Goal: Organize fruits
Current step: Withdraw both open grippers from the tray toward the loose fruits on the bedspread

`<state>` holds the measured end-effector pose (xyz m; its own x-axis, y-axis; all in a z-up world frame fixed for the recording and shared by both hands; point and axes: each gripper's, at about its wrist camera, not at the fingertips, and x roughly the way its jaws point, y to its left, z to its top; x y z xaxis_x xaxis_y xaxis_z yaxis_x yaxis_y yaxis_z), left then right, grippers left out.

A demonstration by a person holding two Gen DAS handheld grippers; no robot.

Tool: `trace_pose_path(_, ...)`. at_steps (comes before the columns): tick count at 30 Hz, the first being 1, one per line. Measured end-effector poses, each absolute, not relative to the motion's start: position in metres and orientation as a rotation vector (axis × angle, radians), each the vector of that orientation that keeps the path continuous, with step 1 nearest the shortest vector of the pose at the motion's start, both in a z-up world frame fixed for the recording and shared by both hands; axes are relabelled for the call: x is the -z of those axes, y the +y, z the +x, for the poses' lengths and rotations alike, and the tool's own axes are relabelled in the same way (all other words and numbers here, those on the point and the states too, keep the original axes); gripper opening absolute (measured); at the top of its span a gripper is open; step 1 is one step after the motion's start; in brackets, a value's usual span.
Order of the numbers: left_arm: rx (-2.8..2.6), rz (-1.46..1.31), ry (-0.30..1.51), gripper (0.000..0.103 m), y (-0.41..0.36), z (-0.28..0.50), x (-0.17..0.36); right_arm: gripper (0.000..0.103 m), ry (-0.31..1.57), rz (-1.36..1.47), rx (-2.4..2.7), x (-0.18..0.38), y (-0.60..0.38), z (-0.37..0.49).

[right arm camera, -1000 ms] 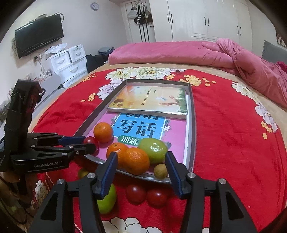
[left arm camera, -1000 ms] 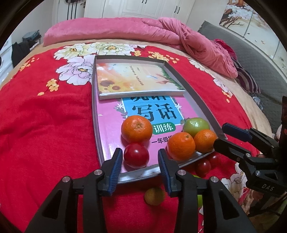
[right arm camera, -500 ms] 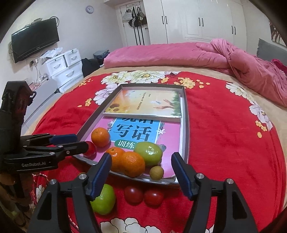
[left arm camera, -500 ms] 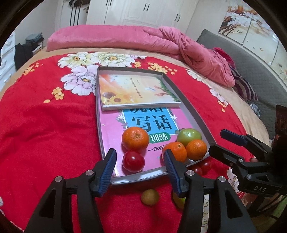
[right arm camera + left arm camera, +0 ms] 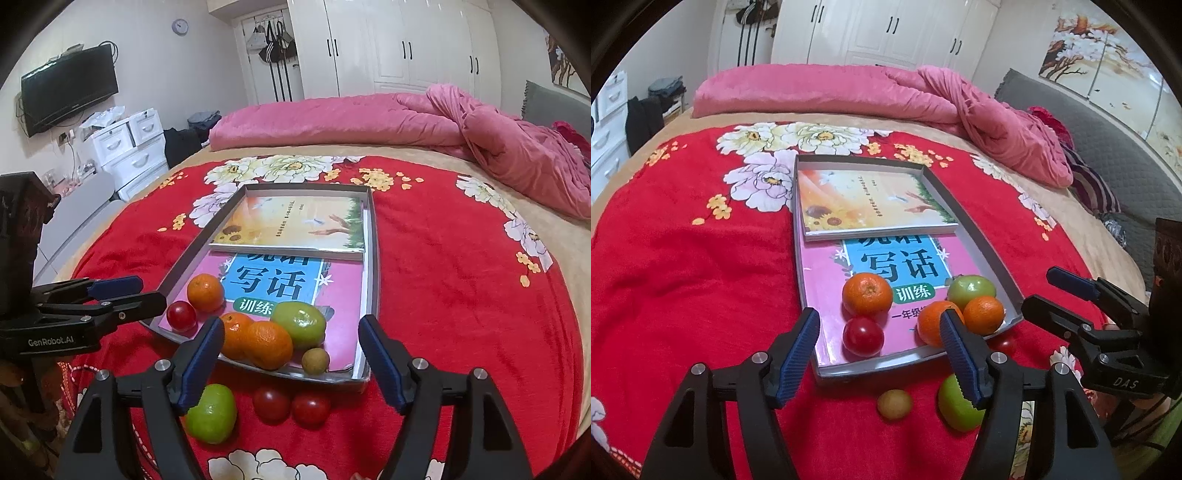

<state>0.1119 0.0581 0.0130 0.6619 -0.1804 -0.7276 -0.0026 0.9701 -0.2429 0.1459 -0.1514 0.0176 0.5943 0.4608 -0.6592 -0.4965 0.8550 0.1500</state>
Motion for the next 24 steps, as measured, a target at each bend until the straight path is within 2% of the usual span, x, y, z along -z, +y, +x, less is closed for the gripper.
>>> trace_pose_path(3, 0.096, -0.229, 0.836, 0.076, 0.058, 0.110, -0.016, 0.079, 0.741, -0.047, -0.555, -0.021, -0.153, 0.145)
trace_pose_path(24, 0.088, -0.252, 0.817, 0.078, 0.064, 0.102, -0.027, 0.086, 0.715, -0.026, -0.544, -0.032, -0.159, 0.143)
